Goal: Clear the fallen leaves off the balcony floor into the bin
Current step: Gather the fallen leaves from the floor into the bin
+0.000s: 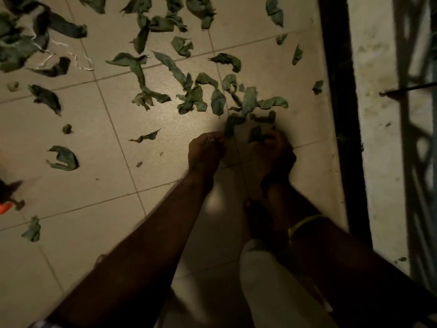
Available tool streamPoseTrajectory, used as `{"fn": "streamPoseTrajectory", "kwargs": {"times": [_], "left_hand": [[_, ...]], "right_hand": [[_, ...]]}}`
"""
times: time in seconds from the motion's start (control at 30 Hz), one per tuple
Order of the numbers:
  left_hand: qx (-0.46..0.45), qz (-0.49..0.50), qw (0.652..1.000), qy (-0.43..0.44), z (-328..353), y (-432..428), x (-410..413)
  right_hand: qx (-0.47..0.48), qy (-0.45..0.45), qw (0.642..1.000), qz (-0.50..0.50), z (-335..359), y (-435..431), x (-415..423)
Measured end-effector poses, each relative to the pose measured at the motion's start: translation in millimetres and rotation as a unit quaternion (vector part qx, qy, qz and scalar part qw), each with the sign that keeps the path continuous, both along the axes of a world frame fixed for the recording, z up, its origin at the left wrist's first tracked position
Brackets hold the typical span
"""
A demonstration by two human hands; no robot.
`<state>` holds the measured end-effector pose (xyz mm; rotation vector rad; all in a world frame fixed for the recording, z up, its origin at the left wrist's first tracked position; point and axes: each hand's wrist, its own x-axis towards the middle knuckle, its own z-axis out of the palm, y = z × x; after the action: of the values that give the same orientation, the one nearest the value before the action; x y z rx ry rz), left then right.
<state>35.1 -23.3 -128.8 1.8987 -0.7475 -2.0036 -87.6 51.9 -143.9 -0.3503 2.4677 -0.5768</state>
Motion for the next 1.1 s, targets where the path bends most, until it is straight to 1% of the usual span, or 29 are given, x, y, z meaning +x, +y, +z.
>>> {"fn": "streamPoseTrajectory", "kwargs": {"times": [0.03,0.07,0.17,0.27,0.33,0.47,0.57,0.6,0.67,0.7,0.77,0.83,0.9,0.97,1.03,1.1], "left_hand": [[0.002,-0.006,1.000,0.005,-2.2,3.1,-1.8],[0.002,-0.004,1.000,0.012,-4.6,7.5,-2.1],[0.007,0.005,0.999,0.042,-8.7,22.2,-3.6],[0.024,0.001,0.999,0.041,-10.2,32.5,-7.0],[0.033,-0.001,0.999,0.024,-6.6,34.3,-10.9],[0.043,0.002,0.999,0.018,7.2,24.9,-27.0],[0.061,0.004,0.998,0.003,13.9,13.5,-44.6],[0.072,0.007,0.997,0.005,14.5,10.5,-50.3],[0.080,0.009,0.996,0.021,14.3,5.2,-59.3],[0.081,0.015,0.996,0.023,12.3,2.2,-62.0],[0.073,0.061,0.995,0.018,8.8,-4.6,-66.6],[0.057,0.116,0.992,0.012,2.6,-13.2,-71.4],[0.056,0.145,0.988,0.006,-7.4,-19.3,-73.2],[0.063,0.148,0.987,0.016,-16.2,-19.6,-71.1],[0.072,0.140,0.987,0.037,-22.2,-15.0,-67.0],[0.082,0.138,0.985,0.055,-24.9,-8.9,-62.6]], "right_hand": [[0.015,0.034,0.999,0.023,-11.7,0.2,-8.7],[0.019,0.042,0.998,0.040,-22.4,-0.2,-13.2],[0.021,0.011,0.999,0.049,-53.8,-6.7,-16.1],[0.041,0.033,0.997,0.056,-67.5,-11.5,-19.1],[0.006,0.009,1.000,0.027,-61.9,-9.9,-15.8],[-0.102,-0.051,0.993,-0.015,-25.6,-3.4,3.3],[-0.156,-0.113,0.981,-0.005,1.4,-2.7,21.8],[-0.160,-0.101,0.982,0.014,8.8,-3.7,24.2],[-0.176,-0.045,0.980,0.077,17.1,-5.4,22.4],[-0.186,-0.036,0.976,0.105,18.6,-7.8,20.0],[-0.217,-0.016,0.959,0.183,21.8,-13.9,10.6],[-0.224,0.037,0.944,0.241,11.2,-18.4,-5.8],[-0.179,0.068,0.958,0.216,-7.1,-26.3,-28.7],[-0.117,0.105,0.967,0.201,-27.0,-31.1,-52.2],[-0.049,0.125,0.957,0.256,-43.4,-33.5,-68.3],[-0.007,0.117,0.948,0.297,-56.7,-34.0,-75.1]]}}
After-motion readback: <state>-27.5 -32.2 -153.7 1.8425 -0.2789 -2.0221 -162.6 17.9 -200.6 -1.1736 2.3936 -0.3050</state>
